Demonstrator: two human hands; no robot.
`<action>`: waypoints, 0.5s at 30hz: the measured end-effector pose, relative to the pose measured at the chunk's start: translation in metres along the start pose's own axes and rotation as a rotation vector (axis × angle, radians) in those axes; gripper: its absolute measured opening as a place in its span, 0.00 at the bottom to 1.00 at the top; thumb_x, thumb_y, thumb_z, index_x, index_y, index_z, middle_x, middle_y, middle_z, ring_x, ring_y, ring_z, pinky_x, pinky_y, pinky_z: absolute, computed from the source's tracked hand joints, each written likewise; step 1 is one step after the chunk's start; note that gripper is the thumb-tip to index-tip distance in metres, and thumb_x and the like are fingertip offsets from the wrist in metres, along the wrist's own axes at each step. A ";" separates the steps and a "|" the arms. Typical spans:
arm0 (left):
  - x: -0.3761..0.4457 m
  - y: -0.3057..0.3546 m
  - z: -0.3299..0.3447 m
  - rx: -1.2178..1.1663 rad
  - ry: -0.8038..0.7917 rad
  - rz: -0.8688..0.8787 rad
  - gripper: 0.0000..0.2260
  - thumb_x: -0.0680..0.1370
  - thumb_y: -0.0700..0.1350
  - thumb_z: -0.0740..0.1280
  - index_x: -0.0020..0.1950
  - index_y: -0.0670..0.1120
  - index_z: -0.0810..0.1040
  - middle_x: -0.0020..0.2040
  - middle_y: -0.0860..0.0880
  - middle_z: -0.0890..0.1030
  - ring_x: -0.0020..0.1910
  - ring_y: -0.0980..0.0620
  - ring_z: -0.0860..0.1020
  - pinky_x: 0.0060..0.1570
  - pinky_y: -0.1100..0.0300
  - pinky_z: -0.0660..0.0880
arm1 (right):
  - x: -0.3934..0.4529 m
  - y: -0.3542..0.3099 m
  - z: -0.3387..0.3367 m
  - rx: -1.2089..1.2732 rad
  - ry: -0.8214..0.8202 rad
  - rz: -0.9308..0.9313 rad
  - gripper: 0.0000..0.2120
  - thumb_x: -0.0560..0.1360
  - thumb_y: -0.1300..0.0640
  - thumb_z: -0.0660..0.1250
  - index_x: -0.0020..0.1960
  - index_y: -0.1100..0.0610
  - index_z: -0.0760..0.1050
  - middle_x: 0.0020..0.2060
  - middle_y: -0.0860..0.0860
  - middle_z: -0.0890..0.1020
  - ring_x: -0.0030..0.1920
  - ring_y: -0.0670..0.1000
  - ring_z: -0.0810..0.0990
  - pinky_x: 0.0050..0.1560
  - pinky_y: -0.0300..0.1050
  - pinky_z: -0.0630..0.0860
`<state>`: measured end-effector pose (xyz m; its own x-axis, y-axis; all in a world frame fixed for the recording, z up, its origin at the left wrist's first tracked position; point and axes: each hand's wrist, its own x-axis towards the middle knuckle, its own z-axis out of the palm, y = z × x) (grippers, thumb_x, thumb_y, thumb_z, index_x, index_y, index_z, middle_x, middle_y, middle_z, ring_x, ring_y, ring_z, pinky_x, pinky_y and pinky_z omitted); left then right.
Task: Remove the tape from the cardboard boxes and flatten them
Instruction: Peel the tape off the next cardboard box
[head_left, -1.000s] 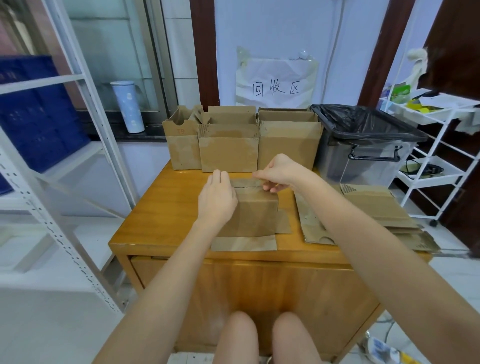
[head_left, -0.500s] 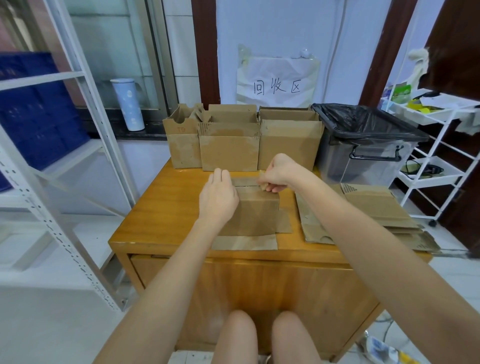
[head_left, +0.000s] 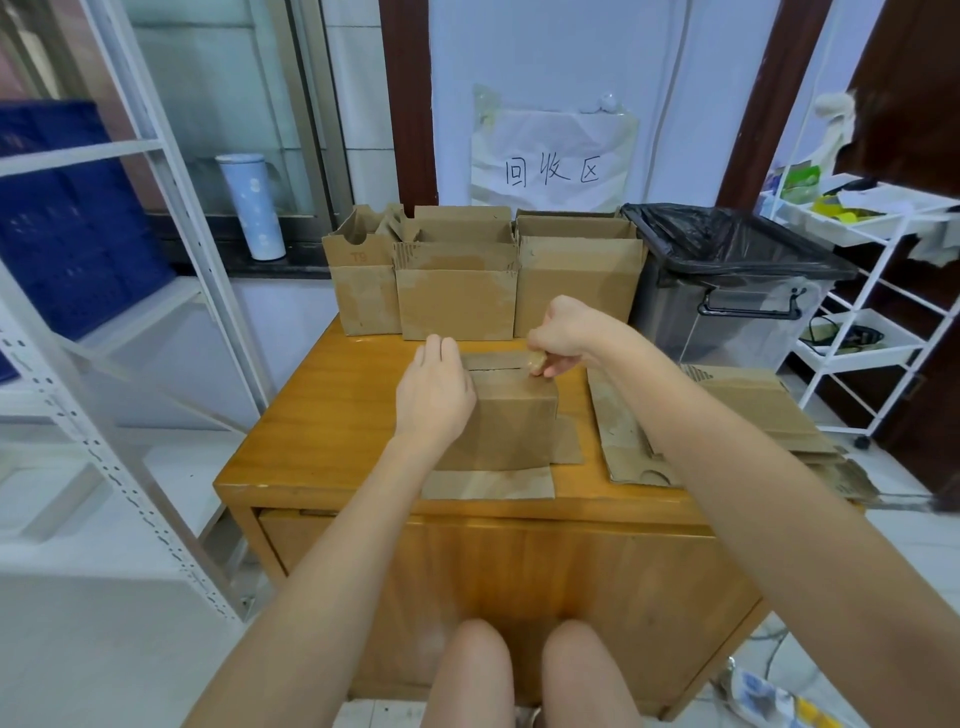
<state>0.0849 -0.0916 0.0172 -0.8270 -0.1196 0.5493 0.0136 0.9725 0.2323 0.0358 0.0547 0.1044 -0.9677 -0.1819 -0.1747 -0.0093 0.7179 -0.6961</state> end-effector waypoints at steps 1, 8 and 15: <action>0.000 0.000 0.000 -0.001 0.000 0.003 0.06 0.81 0.39 0.55 0.54 0.41 0.70 0.53 0.43 0.72 0.51 0.47 0.71 0.41 0.61 0.60 | 0.000 0.002 -0.003 -0.007 -0.002 0.007 0.13 0.80 0.63 0.60 0.62 0.67 0.67 0.50 0.62 0.81 0.26 0.48 0.80 0.22 0.36 0.75; 0.000 0.000 0.001 0.008 -0.004 0.001 0.07 0.81 0.40 0.54 0.54 0.40 0.69 0.53 0.44 0.72 0.51 0.47 0.70 0.41 0.61 0.60 | -0.001 0.010 -0.022 0.022 -0.014 0.018 0.19 0.74 0.49 0.71 0.55 0.64 0.75 0.41 0.55 0.79 0.32 0.47 0.77 0.31 0.36 0.77; 0.000 0.003 0.000 0.018 -0.011 0.001 0.06 0.81 0.40 0.55 0.54 0.41 0.70 0.53 0.44 0.72 0.52 0.47 0.71 0.41 0.62 0.61 | 0.005 0.016 0.003 -0.098 0.050 0.002 0.17 0.72 0.52 0.74 0.36 0.57 0.67 0.37 0.50 0.73 0.30 0.48 0.70 0.29 0.38 0.70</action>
<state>0.0854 -0.0891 0.0177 -0.8332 -0.1165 0.5405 0.0046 0.9761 0.2175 0.0310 0.0632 0.0908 -0.9791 -0.1484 -0.1388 -0.0299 0.7807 -0.6241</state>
